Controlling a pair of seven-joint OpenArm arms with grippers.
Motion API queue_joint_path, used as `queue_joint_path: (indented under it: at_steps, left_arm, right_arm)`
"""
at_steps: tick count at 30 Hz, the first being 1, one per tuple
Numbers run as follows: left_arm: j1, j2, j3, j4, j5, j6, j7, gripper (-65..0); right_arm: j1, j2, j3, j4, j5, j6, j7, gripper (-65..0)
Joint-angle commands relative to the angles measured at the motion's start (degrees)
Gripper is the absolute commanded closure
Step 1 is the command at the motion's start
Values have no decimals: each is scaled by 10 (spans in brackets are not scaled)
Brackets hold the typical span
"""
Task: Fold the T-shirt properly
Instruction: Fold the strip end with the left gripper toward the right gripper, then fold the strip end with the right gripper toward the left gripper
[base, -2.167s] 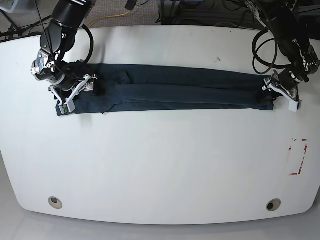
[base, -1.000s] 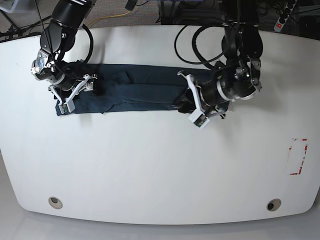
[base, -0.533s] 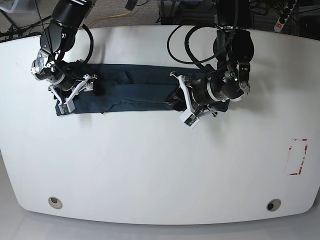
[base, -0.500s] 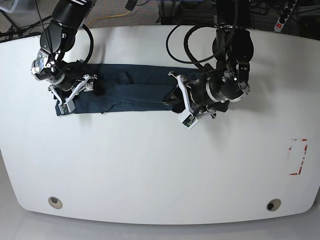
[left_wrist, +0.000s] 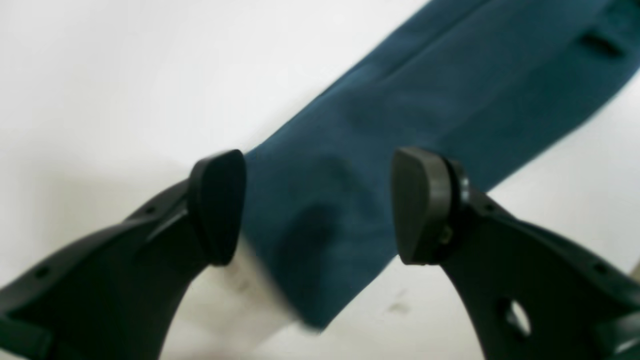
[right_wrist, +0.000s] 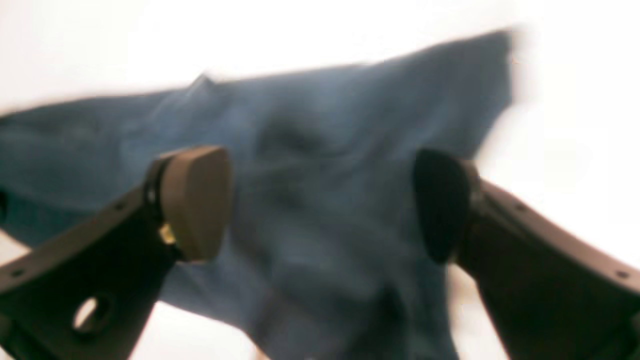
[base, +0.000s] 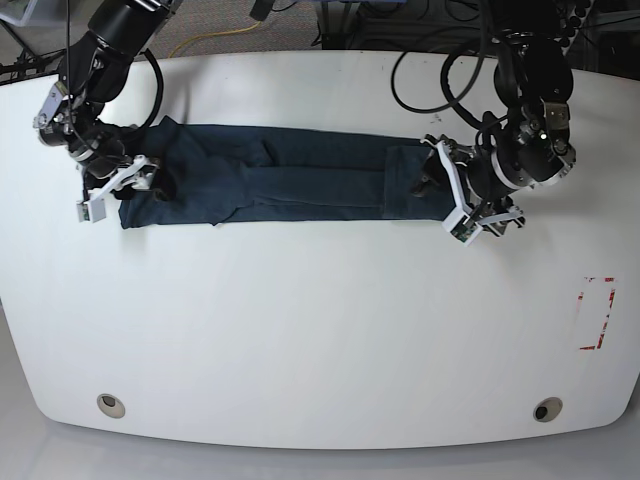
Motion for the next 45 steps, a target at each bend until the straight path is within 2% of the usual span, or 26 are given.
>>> queue_joint_path:
  at_steps: [1, 6, 10, 15, 20, 24, 30, 32, 34, 39, 42, 45]
  left_arm:
    - [1, -10, -19, 9, -10, -4, -10, -407]
    - [13, -15, -55, 8, -5, -12, -10, -401]
    - [10, -12, -65, -28, -1, -12, -13, -401]
    - [10, -13, -57, -98, -3, -12, -92, -390]
    - [8, -15, -31, -149, -2, -12, -126, -390]
    - [8, -15, -29, -152, -2, -12, -126, -390]
    - [13, -28, -32, -154, -1, -12, -126, -390]
    - [13, -30, -32, -155, -1, -12, -126, -390]
    - [13, -31, -32, -155, -1, -12, -126, -390]
    - [12, -31, -30, -156, -1, -12, -126, -390]
    - [11, -27, -29, -156, 0, -12, -126, -390]
    - [10, -26, -28, -156, 0, -12, -126, -390]
  right_arm:
    - [17, 20, 24, 8, 35, 6, -15, -595]
    - [26, 31, 61, -7, 29, 6, -19, -599]
    - [37, 46, 66, -54, 25, 6, -19, -599]
    - [38, 50, 66, -97, 24, 6, -1, -599]
    - [37, 45, 66, -122, 24, 6, 15, -599]
    - [27, 15, 62, -120, 24, 6, 13, -599]
    - [19, -20, 18, -97, 24, 6, 13, -593]
    - [15, -29, 12, -89, 24, 6, 15, -545]
    - [12, -34, 7, -80, 24, 6, 16, -463]
    - [12, -34, 5, -44, 24, 6, 16, -160]
    - [9, -32, 5, -12, 24, 6, 12, -13]
    - [8, -32, 5, 37, 24, -3, -4, 0]
